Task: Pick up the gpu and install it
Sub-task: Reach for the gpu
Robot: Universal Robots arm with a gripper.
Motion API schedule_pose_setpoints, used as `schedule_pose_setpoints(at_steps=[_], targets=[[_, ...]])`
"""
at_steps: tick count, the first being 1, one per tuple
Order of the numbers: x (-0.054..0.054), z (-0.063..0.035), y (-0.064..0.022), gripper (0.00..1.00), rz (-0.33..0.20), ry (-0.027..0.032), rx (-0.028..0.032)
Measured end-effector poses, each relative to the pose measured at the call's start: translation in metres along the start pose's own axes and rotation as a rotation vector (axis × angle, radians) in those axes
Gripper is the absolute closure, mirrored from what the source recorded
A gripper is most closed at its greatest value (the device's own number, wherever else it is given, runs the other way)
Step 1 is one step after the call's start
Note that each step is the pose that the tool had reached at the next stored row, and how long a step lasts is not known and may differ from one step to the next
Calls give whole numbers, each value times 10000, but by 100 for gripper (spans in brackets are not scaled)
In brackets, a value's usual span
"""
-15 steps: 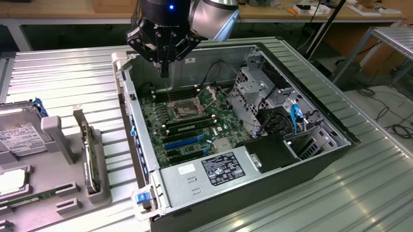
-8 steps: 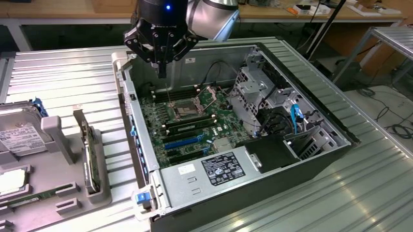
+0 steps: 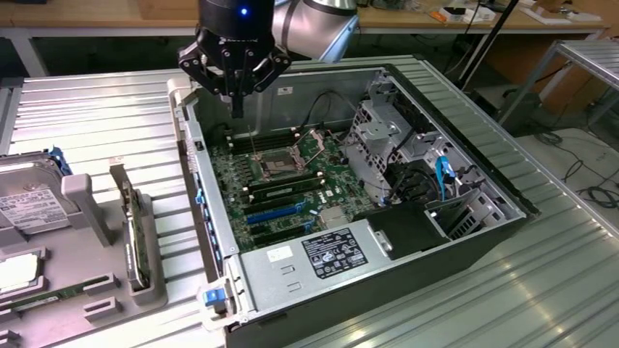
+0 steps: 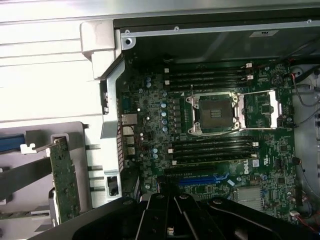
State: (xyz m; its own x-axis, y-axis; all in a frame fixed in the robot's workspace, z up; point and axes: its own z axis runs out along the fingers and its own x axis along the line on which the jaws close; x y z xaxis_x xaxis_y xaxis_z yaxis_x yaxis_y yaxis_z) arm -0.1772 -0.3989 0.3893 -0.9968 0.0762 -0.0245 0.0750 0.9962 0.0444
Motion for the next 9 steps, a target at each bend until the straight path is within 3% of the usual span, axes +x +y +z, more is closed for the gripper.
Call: schedule_pose_setpoints(at_steps=[9], targets=[[64, 2, -5, 89, 0, 0, 0]])
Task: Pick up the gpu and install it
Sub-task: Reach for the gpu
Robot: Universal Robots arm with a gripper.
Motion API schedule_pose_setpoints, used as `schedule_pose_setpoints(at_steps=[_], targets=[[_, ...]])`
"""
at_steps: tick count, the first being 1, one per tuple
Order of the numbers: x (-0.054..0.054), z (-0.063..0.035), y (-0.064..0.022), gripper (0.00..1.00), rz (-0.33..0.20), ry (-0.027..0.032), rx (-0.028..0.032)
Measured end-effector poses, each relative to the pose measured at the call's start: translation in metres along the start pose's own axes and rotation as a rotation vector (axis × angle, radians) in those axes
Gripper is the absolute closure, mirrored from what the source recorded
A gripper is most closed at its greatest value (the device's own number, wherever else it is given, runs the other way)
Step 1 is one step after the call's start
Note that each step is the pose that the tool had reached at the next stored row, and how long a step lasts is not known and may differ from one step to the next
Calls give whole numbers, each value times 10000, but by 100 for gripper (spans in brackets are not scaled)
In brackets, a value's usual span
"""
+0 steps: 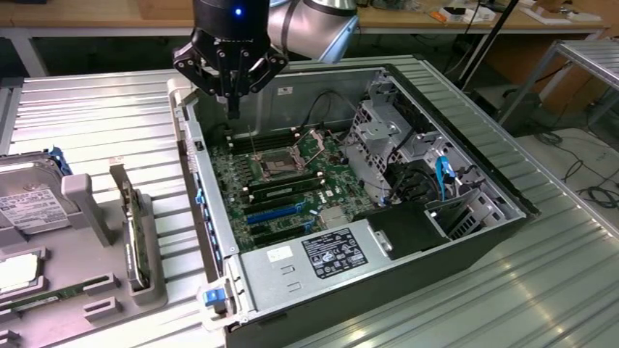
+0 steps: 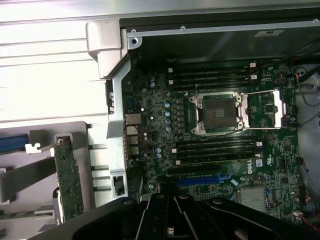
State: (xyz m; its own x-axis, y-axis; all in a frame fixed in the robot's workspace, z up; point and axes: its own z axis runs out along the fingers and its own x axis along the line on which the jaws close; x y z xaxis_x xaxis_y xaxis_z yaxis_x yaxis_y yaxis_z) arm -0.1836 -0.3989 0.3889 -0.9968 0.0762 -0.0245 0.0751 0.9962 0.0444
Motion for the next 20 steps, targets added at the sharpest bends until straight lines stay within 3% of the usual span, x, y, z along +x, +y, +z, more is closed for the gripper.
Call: schedule_pose_setpoints(at_steps=[20], targets=[[212, 2, -16, 89, 0, 0, 0]])
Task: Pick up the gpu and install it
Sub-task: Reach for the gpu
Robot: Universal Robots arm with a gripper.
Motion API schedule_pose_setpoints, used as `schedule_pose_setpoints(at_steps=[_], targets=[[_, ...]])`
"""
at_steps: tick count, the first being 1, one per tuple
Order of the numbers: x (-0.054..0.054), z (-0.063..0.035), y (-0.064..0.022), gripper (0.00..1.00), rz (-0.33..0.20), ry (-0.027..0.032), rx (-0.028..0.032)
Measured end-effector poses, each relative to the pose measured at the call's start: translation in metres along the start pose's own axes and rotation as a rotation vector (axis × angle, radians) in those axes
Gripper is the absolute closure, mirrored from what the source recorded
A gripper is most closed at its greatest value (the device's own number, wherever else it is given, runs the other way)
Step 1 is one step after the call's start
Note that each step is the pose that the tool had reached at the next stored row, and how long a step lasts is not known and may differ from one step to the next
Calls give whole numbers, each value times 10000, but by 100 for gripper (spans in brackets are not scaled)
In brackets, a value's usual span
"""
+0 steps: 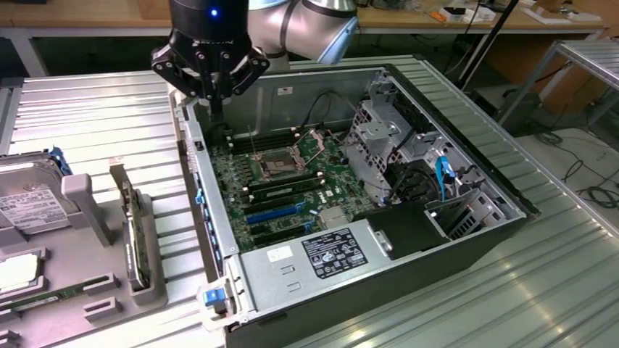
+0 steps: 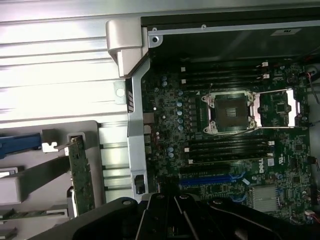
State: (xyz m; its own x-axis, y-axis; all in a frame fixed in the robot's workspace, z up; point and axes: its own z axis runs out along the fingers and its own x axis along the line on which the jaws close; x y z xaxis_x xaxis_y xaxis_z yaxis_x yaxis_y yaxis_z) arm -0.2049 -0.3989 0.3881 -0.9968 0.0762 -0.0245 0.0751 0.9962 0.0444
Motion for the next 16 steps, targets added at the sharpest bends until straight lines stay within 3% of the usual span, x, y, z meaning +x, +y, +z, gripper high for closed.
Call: schedule_pose_setpoints(at_steps=[16], targets=[[198, -2, -15, 89, 0, 0, 0]])
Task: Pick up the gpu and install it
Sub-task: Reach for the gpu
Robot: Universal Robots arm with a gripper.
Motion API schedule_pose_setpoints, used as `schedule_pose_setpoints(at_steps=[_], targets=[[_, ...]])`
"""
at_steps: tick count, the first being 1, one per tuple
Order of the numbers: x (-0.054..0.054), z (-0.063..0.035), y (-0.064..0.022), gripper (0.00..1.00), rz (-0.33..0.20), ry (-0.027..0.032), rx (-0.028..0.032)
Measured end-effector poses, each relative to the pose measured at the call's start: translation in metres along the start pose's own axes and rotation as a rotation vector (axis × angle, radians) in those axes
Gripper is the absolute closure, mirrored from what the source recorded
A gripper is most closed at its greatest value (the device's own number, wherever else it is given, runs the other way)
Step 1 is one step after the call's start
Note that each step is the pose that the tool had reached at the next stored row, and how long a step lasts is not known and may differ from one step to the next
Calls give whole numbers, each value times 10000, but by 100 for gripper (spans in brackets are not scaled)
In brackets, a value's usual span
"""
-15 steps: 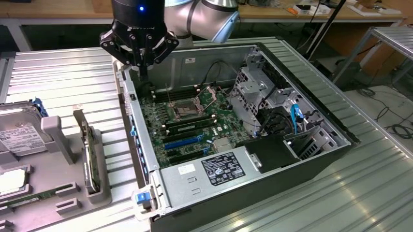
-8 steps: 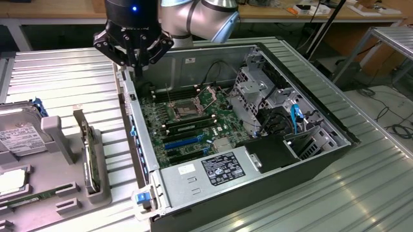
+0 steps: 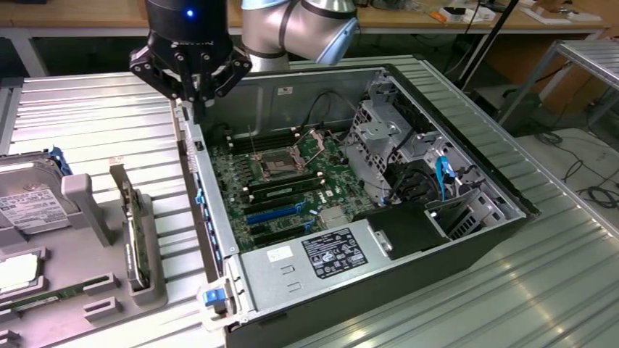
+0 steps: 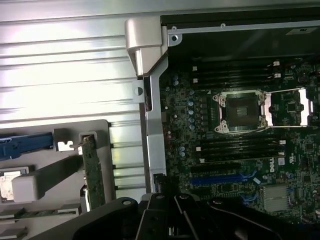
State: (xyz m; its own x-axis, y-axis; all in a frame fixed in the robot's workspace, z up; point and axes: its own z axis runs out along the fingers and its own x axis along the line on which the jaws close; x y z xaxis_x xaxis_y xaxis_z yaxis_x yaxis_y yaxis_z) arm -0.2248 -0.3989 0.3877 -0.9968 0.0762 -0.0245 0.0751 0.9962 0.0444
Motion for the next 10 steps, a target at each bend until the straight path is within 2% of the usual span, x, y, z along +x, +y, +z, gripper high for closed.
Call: schedule_pose_setpoints(at_steps=[10], targets=[[117, 0, -9, 89, -1, 0, 0]])
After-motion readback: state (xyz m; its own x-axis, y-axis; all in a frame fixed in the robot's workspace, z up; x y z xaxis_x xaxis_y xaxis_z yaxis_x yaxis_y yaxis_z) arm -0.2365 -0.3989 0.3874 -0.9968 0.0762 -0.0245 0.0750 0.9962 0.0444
